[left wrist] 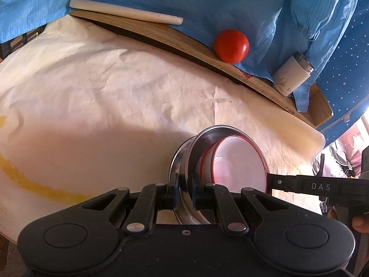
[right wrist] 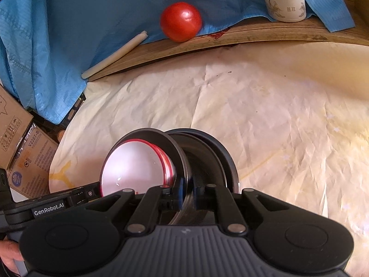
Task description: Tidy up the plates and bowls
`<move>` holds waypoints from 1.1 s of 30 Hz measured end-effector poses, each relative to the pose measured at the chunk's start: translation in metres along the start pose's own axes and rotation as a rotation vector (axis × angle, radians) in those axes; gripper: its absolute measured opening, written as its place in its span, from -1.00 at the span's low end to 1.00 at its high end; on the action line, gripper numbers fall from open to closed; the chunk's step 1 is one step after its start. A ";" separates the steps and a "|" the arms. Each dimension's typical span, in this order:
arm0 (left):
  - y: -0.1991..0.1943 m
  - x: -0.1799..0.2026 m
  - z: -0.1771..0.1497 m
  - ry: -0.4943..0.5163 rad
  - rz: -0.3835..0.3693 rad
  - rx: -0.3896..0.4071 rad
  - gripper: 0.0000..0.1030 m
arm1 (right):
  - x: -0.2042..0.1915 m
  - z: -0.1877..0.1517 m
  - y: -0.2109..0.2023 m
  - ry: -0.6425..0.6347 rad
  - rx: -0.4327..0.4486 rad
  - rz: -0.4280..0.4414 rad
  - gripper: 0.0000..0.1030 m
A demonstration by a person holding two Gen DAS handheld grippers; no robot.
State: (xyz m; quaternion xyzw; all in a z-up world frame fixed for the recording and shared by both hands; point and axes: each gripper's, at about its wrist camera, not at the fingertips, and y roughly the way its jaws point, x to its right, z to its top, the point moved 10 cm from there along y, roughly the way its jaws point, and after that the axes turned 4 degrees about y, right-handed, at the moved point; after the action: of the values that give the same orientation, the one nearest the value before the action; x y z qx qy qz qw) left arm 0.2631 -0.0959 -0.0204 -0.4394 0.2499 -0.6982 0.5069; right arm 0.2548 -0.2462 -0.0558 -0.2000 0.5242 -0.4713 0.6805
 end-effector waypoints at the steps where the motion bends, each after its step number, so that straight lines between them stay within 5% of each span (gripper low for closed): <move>1: 0.000 0.000 0.000 0.000 0.001 -0.001 -0.82 | 0.000 0.000 0.000 0.000 0.000 0.000 -0.81; 33: 0.011 0.003 -0.003 0.021 0.007 -0.026 -0.81 | 0.010 0.000 0.005 0.017 -0.016 0.001 -0.81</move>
State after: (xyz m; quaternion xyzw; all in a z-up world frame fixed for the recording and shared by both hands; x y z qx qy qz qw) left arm 0.2653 -0.1026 -0.0295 -0.4378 0.2658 -0.6977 0.5010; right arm 0.2569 -0.2519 -0.0651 -0.2009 0.5339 -0.4685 0.6746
